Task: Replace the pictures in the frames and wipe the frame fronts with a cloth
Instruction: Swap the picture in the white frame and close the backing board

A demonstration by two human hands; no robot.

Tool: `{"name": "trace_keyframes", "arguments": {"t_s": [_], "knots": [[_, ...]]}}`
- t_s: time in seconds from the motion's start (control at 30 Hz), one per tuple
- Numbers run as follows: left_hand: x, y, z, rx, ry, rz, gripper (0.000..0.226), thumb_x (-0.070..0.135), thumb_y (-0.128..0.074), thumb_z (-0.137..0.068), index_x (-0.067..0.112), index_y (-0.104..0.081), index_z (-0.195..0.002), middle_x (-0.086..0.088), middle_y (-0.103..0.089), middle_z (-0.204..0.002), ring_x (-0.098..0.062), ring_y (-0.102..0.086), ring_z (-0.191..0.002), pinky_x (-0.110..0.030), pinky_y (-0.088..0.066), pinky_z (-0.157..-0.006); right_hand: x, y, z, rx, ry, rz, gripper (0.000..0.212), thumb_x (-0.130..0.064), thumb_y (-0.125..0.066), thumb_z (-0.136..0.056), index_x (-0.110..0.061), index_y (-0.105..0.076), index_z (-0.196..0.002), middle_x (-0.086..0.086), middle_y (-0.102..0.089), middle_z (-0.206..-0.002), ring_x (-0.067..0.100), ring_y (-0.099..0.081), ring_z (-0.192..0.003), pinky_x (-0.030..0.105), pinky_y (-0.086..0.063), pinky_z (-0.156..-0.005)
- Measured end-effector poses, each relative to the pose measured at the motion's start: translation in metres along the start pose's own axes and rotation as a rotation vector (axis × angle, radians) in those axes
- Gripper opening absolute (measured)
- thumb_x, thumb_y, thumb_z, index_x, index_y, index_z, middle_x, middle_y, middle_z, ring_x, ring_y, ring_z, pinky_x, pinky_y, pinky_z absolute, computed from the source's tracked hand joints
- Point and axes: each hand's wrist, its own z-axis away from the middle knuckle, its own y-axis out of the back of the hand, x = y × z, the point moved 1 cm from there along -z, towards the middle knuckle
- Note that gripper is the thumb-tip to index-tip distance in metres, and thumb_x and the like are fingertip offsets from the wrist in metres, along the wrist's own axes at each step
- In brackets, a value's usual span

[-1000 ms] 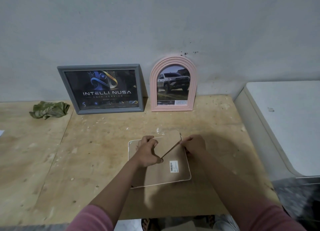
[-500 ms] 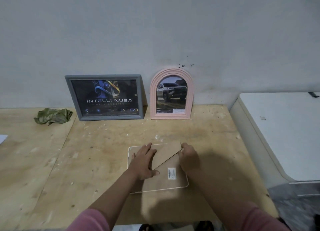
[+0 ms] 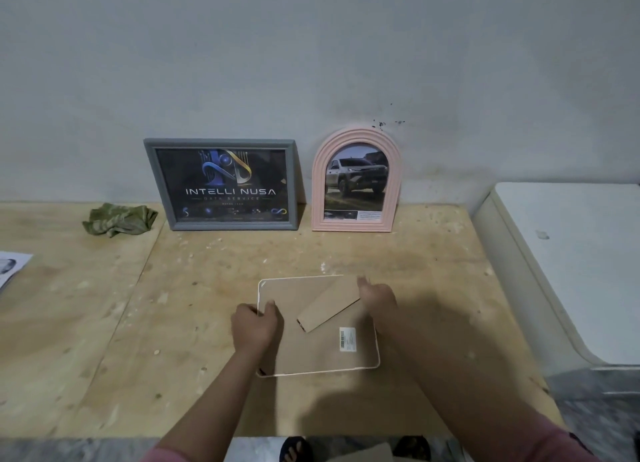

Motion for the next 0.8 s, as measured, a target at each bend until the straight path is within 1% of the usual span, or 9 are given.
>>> {"name": "trace_keyframes", "arguments": {"t_s": [0.1,0.13,0.17,0.23,0.33,0.43,0.57,0.67,0.8], "knots": [[0.014,0.004,-0.004,-0.034,-0.038,0.141,0.031,0.036,-0.054,-0.092,0.005,-0.048,-0.097,-0.004,-0.054,-0.085,-0.027,-0.054,-0.085,-0.032,-0.038,-0.072,-0.004,0.001,-0.008,-0.053,-0.036,-0.353,0.079,-0.071,-0.035,-0.085,-0.005,-0.059,-0.121,0.012,-0.060,-0.123,0.031,-0.056,-0.112,0.040,-0.040,-0.102],[0.018,0.006,-0.005,-0.039,-0.058,0.148,0.030,0.035,-0.052,-0.093,0.006,-0.048,-0.097,-0.005,-0.054,-0.086,-0.026,-0.053,-0.084,-0.032,-0.038,-0.072,-0.003,0.003,-0.012,-0.078,-0.016,-0.413,0.077,-0.073,-0.034,-0.085,-0.008,-0.061,-0.116,0.008,-0.062,-0.118,0.027,-0.058,-0.106,0.041,-0.041,-0.101],[0.022,0.009,-0.009,-0.034,-0.071,0.155,0.028,0.034,-0.052,-0.094,0.006,-0.050,-0.096,-0.006,-0.055,-0.087,-0.026,-0.053,-0.084,-0.031,-0.037,-0.072,-0.006,0.007,-0.009,-0.126,0.026,-0.467,0.063,-0.065,-0.036,-0.090,-0.011,-0.064,-0.106,0.005,-0.064,-0.108,0.023,-0.060,-0.097,0.042,-0.044,-0.099],[0.027,0.013,-0.016,-0.030,-0.080,0.176,0.027,0.034,-0.053,-0.093,0.006,-0.054,-0.093,-0.006,-0.058,-0.086,-0.026,-0.054,-0.083,-0.031,-0.037,-0.071,-0.011,0.014,-0.002,-0.229,0.145,-0.574,0.036,-0.035,-0.047,-0.097,-0.010,-0.070,-0.085,0.009,-0.068,-0.090,0.023,-0.063,-0.082,0.043,-0.048,-0.090],[0.032,0.016,-0.021,-0.062,-0.099,0.204,0.028,0.034,-0.055,-0.092,0.006,-0.057,-0.089,-0.006,-0.060,-0.084,-0.025,-0.056,-0.080,-0.032,-0.040,-0.070,-0.018,0.022,0.005,-0.226,0.322,-0.503,0.016,-0.007,-0.061,-0.088,-0.013,-0.072,-0.079,0.013,-0.072,-0.086,0.022,-0.066,-0.073,0.041,-0.053,-0.078],[0.038,0.015,-0.020,-0.079,-0.131,0.238,0.025,0.032,-0.057,-0.091,0.008,-0.058,-0.082,-0.003,-0.059,-0.076,-0.021,-0.054,-0.073,-0.031,-0.040,-0.063,-0.024,0.028,0.000,-0.149,0.371,-0.419,0.014,-0.012,-0.063,-0.087,-0.017,-0.074,-0.080,0.005,-0.074,-0.082,0.018,-0.067,-0.071,0.044,-0.055,-0.078],[0.047,0.018,-0.016,-0.072,-0.160,0.260,0.026,0.032,-0.057,-0.092,0.010,-0.055,-0.078,-0.002,-0.056,-0.071,-0.015,-0.050,-0.065,-0.027,-0.037,-0.058,-0.033,0.035,0.000,-0.122,0.385,-0.451,0.009,-0.018,-0.067,-0.084,-0.021,-0.075,-0.084,0.008,-0.074,-0.082,0.025,-0.068,-0.073,0.054,-0.055,-0.080],[0.052,0.017,-0.016,-0.078,-0.164,0.265,0.027,0.033,-0.058,-0.091,0.010,-0.056,-0.076,-0.004,-0.057,-0.071,-0.016,-0.050,-0.065,-0.027,-0.037,-0.059,-0.035,0.039,0.000,-0.072,0.398,-0.438,0.008,-0.025,-0.068,-0.082,-0.025,-0.076,-0.081,0.008,-0.074,-0.079,0.029,-0.068,-0.075,0.055,-0.053,-0.078],[0.057,0.017,-0.015,-0.104,-0.160,0.287,0.028,0.032,-0.061,-0.090,0.010,-0.056,-0.073,-0.005,-0.057,-0.070,-0.015,-0.049,-0.062,-0.028,-0.037,-0.057,-0.030,0.039,-0.007,-0.026,0.383,-0.454,0.019,-0.040,-0.067,-0.072,-0.028,-0.075,-0.084,0.009,-0.072,-0.078,0.035,-0.068,-0.077,0.061,-0.053,-0.075]]}}
